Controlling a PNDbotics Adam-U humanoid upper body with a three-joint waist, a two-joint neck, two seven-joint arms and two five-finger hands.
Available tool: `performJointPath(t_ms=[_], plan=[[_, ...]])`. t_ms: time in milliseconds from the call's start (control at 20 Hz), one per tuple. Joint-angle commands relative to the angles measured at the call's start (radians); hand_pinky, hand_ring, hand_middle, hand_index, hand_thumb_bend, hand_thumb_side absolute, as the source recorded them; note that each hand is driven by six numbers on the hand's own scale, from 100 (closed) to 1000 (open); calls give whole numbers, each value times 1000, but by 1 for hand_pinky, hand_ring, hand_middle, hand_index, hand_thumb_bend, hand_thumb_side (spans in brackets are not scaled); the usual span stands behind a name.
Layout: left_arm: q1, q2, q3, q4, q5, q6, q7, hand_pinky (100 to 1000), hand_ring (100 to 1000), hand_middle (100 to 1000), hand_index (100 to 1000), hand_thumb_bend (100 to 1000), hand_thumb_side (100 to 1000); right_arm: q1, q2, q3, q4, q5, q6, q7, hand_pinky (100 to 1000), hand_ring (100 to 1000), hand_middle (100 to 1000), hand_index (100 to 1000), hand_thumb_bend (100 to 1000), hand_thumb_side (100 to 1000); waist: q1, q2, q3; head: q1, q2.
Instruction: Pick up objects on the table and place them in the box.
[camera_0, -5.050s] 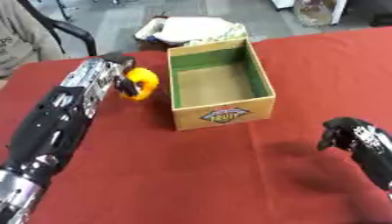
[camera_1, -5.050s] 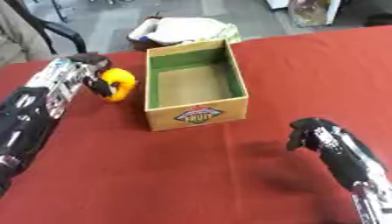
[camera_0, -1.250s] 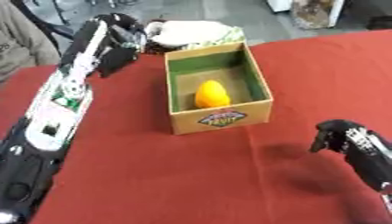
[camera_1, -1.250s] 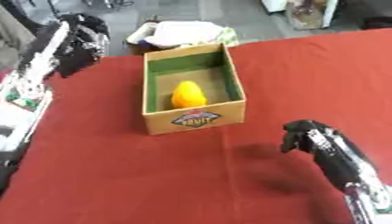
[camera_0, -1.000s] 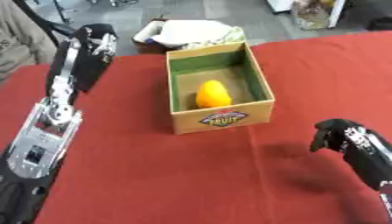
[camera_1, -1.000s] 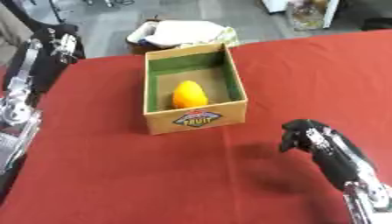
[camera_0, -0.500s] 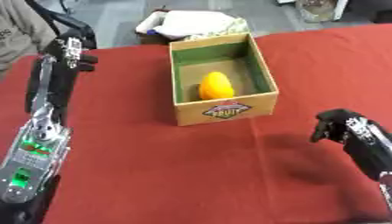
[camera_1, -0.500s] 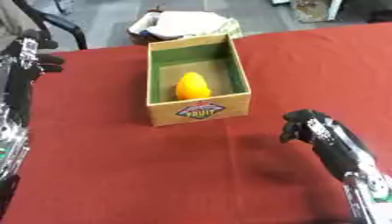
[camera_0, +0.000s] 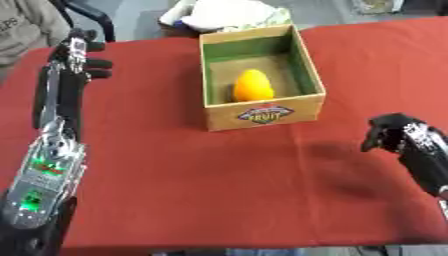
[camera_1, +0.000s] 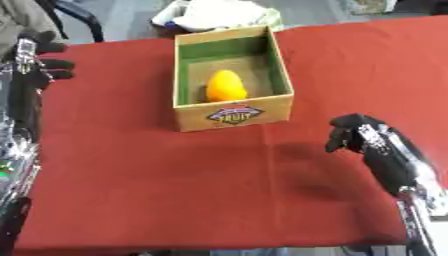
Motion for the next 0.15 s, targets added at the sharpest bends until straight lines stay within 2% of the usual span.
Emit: performJointPath(t_ms=[50, 150], plan=[[-7, 5, 10, -21, 4, -2, 3, 639, 606, 657, 800, 100, 876, -14, -8, -7, -20, -2, 0, -4, 571, 543, 517, 691, 100, 710, -6, -11, 0, 12, 6], [-7, 5, 10, -22, 2, -1, 1, 639, 606, 657, 799, 100, 875, -13, -9, -7, -20, -2, 0, -4, 571, 544, 517, 691, 100, 711, -7, -10, 0, 19, 6]])
